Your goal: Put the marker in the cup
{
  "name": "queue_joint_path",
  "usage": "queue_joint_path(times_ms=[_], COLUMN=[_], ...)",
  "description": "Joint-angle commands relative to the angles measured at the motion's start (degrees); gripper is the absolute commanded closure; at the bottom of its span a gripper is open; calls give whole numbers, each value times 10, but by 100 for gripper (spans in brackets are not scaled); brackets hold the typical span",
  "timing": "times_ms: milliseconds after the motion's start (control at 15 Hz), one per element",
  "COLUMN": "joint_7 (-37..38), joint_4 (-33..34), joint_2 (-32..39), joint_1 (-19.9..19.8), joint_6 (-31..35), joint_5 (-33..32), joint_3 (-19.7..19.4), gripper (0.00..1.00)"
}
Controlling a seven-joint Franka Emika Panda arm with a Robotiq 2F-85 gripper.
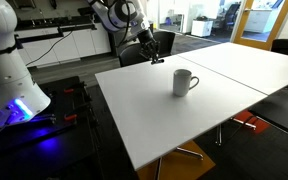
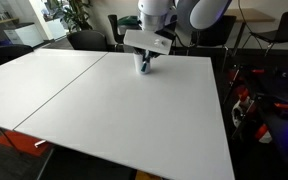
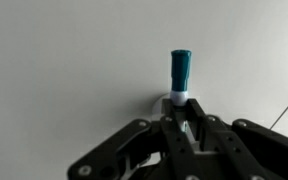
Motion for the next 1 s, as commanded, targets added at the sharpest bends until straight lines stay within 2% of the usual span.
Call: queue_joint_path(times_ms=[0, 200, 467, 933], joint_7=[49, 66, 72, 75], joint_4=[-8, 6, 33, 100], joint_2=[-35, -46, -55, -49], joint_1=[30, 21, -13, -93], joint_6=[-55, -95, -135, -217], joint_5=[-55, -90, -126, -183], joint_3=[-44, -49, -34, 20], gripper=[95, 95, 95, 95])
